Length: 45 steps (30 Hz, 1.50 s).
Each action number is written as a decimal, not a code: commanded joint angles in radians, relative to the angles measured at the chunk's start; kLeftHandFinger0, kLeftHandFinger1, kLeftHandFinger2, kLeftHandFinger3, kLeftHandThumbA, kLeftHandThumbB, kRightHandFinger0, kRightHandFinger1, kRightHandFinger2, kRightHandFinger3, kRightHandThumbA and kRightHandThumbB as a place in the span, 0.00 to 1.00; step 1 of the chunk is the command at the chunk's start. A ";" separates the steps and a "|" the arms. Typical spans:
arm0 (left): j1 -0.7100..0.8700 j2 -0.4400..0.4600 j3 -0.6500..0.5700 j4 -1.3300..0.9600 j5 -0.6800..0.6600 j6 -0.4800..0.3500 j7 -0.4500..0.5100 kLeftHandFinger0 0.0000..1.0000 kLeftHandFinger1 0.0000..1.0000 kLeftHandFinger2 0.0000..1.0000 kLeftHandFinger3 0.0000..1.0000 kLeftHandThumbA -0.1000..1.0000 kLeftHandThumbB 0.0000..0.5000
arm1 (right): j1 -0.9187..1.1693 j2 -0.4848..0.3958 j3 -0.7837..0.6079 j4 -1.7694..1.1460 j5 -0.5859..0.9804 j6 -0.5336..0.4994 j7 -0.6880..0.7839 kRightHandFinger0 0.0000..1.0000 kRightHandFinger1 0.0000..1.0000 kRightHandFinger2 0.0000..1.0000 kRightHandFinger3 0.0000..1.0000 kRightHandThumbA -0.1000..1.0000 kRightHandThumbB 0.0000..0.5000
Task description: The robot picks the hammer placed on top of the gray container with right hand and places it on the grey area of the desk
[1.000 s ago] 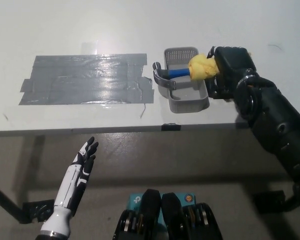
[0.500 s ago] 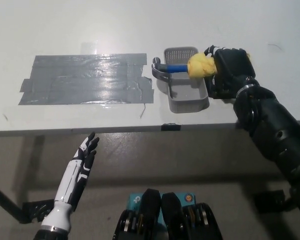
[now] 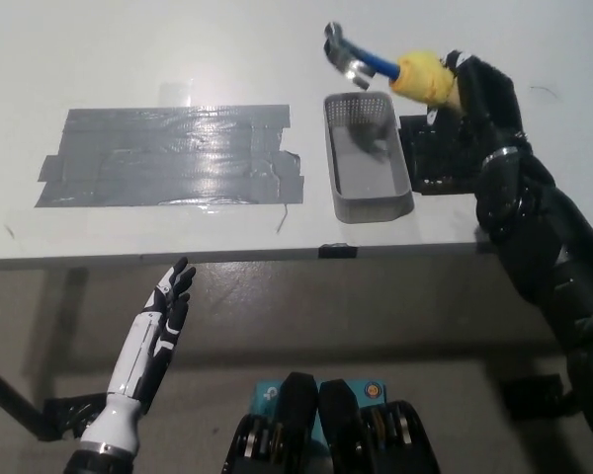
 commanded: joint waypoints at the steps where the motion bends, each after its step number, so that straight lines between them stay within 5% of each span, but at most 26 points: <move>1: -0.008 0.016 -0.001 -0.019 -0.002 -0.020 -0.011 1.00 1.00 1.00 1.00 0.99 0.15 | -0.118 -0.006 -0.012 -0.076 0.057 -0.057 -0.025 0.00 0.11 0.54 0.55 0.00 0.20; 5: -0.005 0.016 -0.004 -0.020 0.001 -0.021 -0.011 1.00 1.00 1.00 1.00 0.99 0.13 | -0.131 0.009 0.045 -0.121 0.007 -0.053 -0.008 0.00 0.28 0.66 0.61 0.00 0.24; 7: -0.006 0.015 -0.006 -0.021 0.005 -0.022 -0.011 1.00 1.00 1.00 1.00 0.99 0.12 | -0.147 0.028 0.115 -0.118 -0.048 -0.058 -0.011 0.01 0.38 0.73 0.71 0.00 0.25; 10: -0.006 0.016 -0.009 -0.023 -0.003 -0.021 -0.017 1.00 1.00 1.00 1.00 0.98 0.10 | -0.157 0.051 0.170 -0.104 -0.064 -0.054 -0.014 0.06 0.41 0.73 0.69 0.00 0.32; 14: -0.005 0.012 -0.010 -0.027 -0.005 -0.015 -0.018 1.00 1.00 1.00 1.00 0.96 0.12 | -0.186 0.101 0.245 -0.033 -0.096 -0.057 -0.054 0.00 0.38 0.72 0.67 0.00 0.31; 15: -0.003 0.012 -0.012 -0.030 -0.002 -0.014 -0.017 1.00 1.00 1.00 1.00 0.96 0.13 | -0.195 0.127 0.260 -0.021 -0.092 -0.026 -0.011 0.01 0.43 0.79 0.77 0.00 0.20; 16: -0.003 0.013 -0.013 -0.031 0.000 -0.012 -0.018 1.00 1.00 1.00 1.00 0.96 0.13 | -0.198 0.136 0.271 -0.015 -0.097 -0.018 -0.014 0.01 0.43 0.79 0.77 0.00 0.19; 18: -0.003 0.018 -0.015 -0.033 0.005 -0.020 -0.018 1.00 1.00 1.00 1.00 0.96 0.10 | -0.205 0.175 0.307 0.003 -0.120 -0.002 -0.057 0.00 0.36 0.72 0.62 0.00 0.23; 21: -0.003 0.017 -0.015 -0.034 0.009 -0.019 -0.014 1.00 1.00 1.00 1.00 0.96 0.11 | -0.218 0.217 0.327 0.041 -0.118 -0.009 -0.056 0.00 0.41 0.81 0.75 0.00 0.25; 25: -0.001 0.014 -0.019 -0.041 0.014 -0.011 -0.015 1.00 1.00 1.00 1.00 0.96 0.12 | -0.237 0.276 0.338 0.103 -0.106 -0.001 -0.041 0.00 0.42 0.81 0.82 0.00 0.20; 26: 0.001 0.014 -0.019 -0.047 0.012 -0.006 -0.016 1.00 1.00 1.00 1.00 0.96 0.13 | -0.240 0.296 0.346 0.124 -0.111 -0.002 -0.057 0.00 0.38 0.77 0.74 0.00 0.20; 30: -0.001 0.017 -0.024 -0.051 0.018 -0.011 -0.019 1.00 1.00 1.00 1.00 0.97 0.12 | -0.249 0.345 0.365 0.170 -0.114 0.029 -0.054 0.00 0.36 0.75 0.70 0.00 0.24; 33: -0.004 0.019 -0.025 -0.053 0.021 -0.013 -0.020 1.00 1.00 1.00 1.00 0.97 0.14 | -0.255 0.365 0.363 0.188 -0.106 0.043 -0.047 0.03 0.42 0.80 0.77 0.00 0.28; 34: -0.006 0.020 -0.025 -0.053 0.015 -0.015 -0.023 1.00 1.00 1.00 1.00 0.97 0.14 | -0.256 0.372 0.365 0.198 -0.107 0.054 -0.047 0.00 0.39 0.77 0.76 0.00 0.21; 45: -0.014 0.018 -0.029 -0.058 0.023 -0.010 -0.029 1.00 1.00 1.00 1.00 0.95 0.11 | -0.201 0.377 0.357 0.235 -0.094 0.145 -0.033 0.05 0.41 0.78 0.87 0.00 0.19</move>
